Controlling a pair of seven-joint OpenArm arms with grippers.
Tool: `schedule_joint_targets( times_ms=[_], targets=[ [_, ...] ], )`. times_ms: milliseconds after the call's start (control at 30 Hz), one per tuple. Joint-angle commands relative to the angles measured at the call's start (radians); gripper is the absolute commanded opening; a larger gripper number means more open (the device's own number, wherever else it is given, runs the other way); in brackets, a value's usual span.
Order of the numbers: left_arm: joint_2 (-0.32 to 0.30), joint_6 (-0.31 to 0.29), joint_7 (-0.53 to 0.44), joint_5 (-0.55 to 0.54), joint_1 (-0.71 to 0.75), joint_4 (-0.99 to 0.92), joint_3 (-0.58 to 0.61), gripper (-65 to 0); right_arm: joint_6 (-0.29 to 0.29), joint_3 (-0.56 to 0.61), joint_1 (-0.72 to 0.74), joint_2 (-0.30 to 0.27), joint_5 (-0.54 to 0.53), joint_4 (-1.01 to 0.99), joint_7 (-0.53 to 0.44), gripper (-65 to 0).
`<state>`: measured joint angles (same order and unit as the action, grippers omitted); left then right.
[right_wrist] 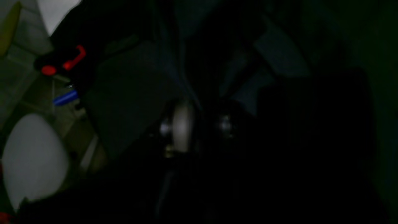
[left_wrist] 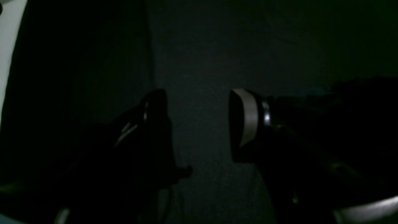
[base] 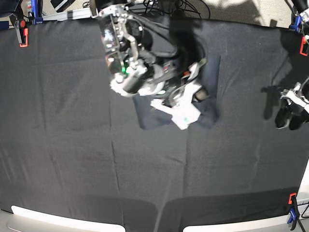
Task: Layout the t-shirt on the table in an organized manner, then fold the t-shirt properly
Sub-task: 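Fold the collar end with the right gripper onto the folded hem, then grasp the folded bundle with both grippers and fold it once more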
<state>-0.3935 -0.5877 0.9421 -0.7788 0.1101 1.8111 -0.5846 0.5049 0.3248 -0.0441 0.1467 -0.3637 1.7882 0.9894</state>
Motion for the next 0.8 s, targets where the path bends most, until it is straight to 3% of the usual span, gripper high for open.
schedule_joint_targets(
  times_ms=[0,67,233,333,467,633,767],
  targets=[
    [-0.014,-0.004,-0.024,-0.019,-0.010,0.017,-0.005,-35.4,0.019,0.013,0.016,0.010,-0.045,0.016,-0.025,-42.5],
    [-0.014,-0.004,-0.024,-0.019,-0.011,0.017,-0.005,-35.4,0.024,0.029,0.016,0.010,-0.109,0.016,-0.024,-37.5],
    [-0.014,-0.004,-0.024,-0.019,-0.010,0.017,-0.005,-35.4,0.080,0.035,0.019,0.010,-0.333,0.019,-0.023,-37.4],
    [-0.014,-0.004,-0.024,-0.019,-0.010,0.017,-0.005,-35.4,0.089,0.035,0.047,0.010,-0.372,0.036,0.009,-37.4],
    [-0.014,-0.004,-0.022,-0.046,-0.010,0.017,-0.005,-35.4,0.089,-0.002,0.105,0.010,-0.295,0.092,0.094,-37.4],
    [-0.008,-0.013,0.078,-0.237,0.005,0.018,-0.004,-35.9,0.089,-0.146,0.131,0.010,-0.060,0.119,0.048,-37.5],
    [0.044,-0.077,0.225,-0.411,0.018,0.035,-0.003,-45.8,0.088,-0.260,0.159,-0.014,-0.027,0.119,0.004,-44.9]
  ],
)
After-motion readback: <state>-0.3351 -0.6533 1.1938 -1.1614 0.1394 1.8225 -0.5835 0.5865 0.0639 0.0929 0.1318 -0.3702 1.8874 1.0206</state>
